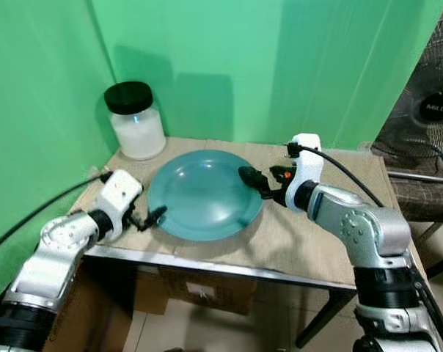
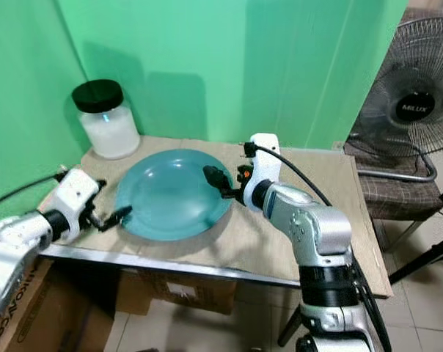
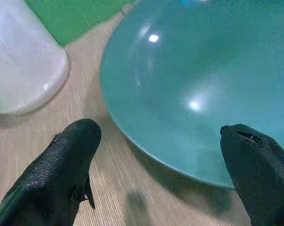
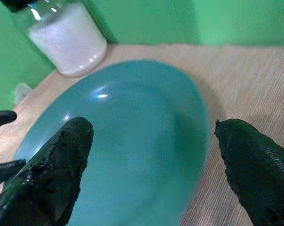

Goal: Setting the table

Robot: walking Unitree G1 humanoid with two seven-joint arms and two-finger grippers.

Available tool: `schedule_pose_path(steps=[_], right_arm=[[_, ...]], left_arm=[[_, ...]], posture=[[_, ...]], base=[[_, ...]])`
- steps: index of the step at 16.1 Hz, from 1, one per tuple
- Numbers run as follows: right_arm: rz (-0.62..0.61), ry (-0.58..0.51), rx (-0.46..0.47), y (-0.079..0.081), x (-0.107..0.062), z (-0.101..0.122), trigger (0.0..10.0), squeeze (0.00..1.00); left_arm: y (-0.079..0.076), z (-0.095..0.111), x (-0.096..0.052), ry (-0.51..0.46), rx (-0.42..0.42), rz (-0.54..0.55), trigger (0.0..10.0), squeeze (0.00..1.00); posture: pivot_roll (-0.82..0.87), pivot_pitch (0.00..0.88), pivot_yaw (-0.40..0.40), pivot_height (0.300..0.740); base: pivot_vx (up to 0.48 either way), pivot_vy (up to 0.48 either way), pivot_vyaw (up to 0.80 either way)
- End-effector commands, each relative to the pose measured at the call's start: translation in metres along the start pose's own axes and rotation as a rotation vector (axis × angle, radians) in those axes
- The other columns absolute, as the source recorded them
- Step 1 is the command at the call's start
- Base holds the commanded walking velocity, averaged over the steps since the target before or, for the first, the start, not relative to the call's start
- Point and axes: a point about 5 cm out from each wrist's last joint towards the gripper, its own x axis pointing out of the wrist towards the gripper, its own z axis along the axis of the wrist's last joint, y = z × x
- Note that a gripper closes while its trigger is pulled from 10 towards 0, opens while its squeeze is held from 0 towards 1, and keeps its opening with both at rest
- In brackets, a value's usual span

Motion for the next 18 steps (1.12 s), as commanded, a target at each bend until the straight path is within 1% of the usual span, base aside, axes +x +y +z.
schedule_pose_path(steps=[1,2,5,6,7,8,9,12,14,15,16,17,18], right_arm=[[0.027,-0.025,0.003,0.004,0.003,0.007,10.0,0.0],[0.027,-0.027,0.013,0.003,0.006,0.009,10.0,0.0],[0.033,-0.043,0.041,0.001,0.012,0.013,10.0,0.0],[0.054,-0.06,0.084,0.001,0.014,0.018,10.0,0.0],[0.093,-0.065,0.143,0.003,0.016,0.021,10.0,1.0],[0.113,-0.064,0.167,0.004,0.017,0.022,10.0,1.0],[0.144,-0.067,0.212,0.005,0.016,0.024,10.0,1.0],[0.151,-0.069,0.257,0.002,0.016,0.026,10.0,1.0],[0.16,-0.056,0.267,0.003,0.017,0.027,10.0,1.0],[0.112,0.027,0.235,0.003,0.022,0.02,10.0,1.0],[0.063,0.065,0.246,-0.001,0.026,0.016,10.0,0.0],[0.024,0.088,0.294,-0.004,0.029,0.012,10.0,0.0],[0.013,0.095,0.329,-0.005,0.031,0.011,10.0,0.0]], left_arm=[[-0.001,-0.006,0.001,0.025,0.015,-0.013,10.0,0.35],[-0.003,-0.012,0.002,0.036,0.02,-0.018,10.0,0.35],[-0.005,-0.015,0.004,0.038,0.026,-0.023,10.0,0.35],[-0.004,-0.017,0.005,0.034,0.031,-0.026,10.0,0.35],[-0.004,-0.017,0.006,0.031,0.035,-0.025,10.0,0.35],[-0.004,-0.017,0.006,0.03,0.037,-0.024,10.0,0.35],[-0.003,-0.017,0.007,0.026,0.038,-0.021,10.0,0.35],[-0.005,-0.019,0.007,0.022,0.044,-0.022,10.0,0.35],[-0.006,-0.019,0.008,0.018,0.048,-0.025,10.0,0.35],[-0.008,-0.02,0.008,0.016,0.054,-0.028,10.0,0.35],[-0.008,-0.021,0.009,0.016,0.057,-0.029,10.0,0.35],[-0.008,-0.021,0.009,0.017,0.06,-0.029,10.0,0.35],[-0.008,-0.02,0.009,0.016,0.061,-0.028,10.0,0.35]], posture=[[-0.03,0.008,0.038,0.74],[-0.03,0.001,0.031,0.74],[-0.03,0.0,0.025,0.74],[-0.03,0.0,0.024,0.74],[-0.03,0.0,0.022,0.74],[-0.03,0.0,0.022,0.74],[-0.03,0.0,0.017,0.74],[-0.03,0.0,0.011,0.74],[-0.04,0.0,0.007,0.74],[-0.04,0.0,0.006,0.74],[-0.03,0.0,0.005,0.74],[-0.03,0.0,0.005,0.74],[-0.03,0.0,0.004,0.74]], base=[[0.0,0.0,0.0],[0.0,0.0,0.0],[0.0,0.0,0.0],[0.0,0.0,0.0],[0.0,0.0,0.0],[0.0,0.0,0.0],[0.0,0.0,0.0],[0.0,0.0,0.0],[0.0,0.0,0.0],[0.0,0.0,0.0],[0.0,0.0,0.0],[0.0,0.0,0.0],[0.0,0.0,0.0]])
